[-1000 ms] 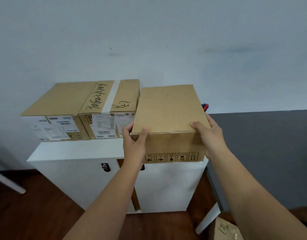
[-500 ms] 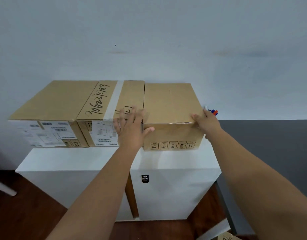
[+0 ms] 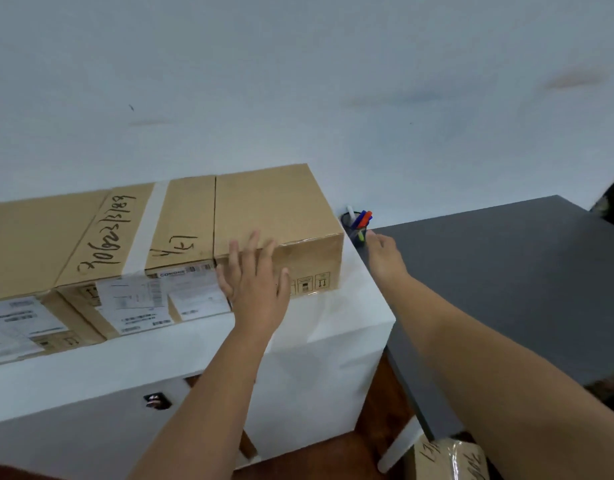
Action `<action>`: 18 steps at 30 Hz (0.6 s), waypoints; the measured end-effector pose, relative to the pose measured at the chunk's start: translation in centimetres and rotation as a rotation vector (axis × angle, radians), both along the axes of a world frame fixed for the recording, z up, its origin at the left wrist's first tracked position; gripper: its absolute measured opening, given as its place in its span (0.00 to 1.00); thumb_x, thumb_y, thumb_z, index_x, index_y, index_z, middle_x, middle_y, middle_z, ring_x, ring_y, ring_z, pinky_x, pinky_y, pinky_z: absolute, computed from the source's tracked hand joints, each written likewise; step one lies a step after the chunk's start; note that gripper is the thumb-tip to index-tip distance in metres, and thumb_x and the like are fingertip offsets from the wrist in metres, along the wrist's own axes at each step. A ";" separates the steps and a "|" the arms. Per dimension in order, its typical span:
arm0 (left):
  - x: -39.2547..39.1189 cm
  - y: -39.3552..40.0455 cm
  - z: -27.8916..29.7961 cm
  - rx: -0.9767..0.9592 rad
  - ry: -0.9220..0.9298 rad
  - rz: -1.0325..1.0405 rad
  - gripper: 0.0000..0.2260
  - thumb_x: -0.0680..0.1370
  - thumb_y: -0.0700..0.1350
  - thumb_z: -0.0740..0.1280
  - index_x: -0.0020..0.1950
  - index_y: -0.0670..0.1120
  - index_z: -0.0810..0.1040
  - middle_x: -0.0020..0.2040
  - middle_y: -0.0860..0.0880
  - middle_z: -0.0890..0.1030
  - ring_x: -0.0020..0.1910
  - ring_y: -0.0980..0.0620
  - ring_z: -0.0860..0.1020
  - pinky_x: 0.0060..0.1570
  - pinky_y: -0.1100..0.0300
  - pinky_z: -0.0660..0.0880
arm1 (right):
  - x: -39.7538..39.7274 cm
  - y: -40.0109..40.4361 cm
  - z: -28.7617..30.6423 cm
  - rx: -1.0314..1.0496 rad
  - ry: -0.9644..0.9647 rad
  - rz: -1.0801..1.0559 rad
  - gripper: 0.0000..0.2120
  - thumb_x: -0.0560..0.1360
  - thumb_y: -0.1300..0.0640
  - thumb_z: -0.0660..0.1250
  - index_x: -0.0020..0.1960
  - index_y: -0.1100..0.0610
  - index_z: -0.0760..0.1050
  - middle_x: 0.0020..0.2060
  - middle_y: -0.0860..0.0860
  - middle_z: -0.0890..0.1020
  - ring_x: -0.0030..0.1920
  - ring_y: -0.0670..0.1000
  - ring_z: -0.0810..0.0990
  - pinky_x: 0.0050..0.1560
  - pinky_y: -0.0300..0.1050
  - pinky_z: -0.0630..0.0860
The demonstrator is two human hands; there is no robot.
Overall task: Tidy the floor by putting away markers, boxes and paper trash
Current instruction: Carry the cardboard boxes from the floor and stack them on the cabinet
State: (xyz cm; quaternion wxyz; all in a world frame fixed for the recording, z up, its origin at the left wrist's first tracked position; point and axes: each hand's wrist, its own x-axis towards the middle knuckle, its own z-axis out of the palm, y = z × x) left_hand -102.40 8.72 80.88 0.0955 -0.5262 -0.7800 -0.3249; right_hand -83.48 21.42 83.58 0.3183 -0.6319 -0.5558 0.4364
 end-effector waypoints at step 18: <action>42.2 -2.7 -7.0 -0.392 -0.055 -0.682 0.22 0.79 0.52 0.63 0.73 0.55 0.68 0.80 0.54 0.58 0.80 0.48 0.51 0.76 0.45 0.53 | 51.6 -9.7 -10.7 -0.217 -0.507 -0.280 0.18 0.78 0.47 0.59 0.64 0.48 0.76 0.65 0.59 0.74 0.67 0.64 0.69 0.66 0.54 0.67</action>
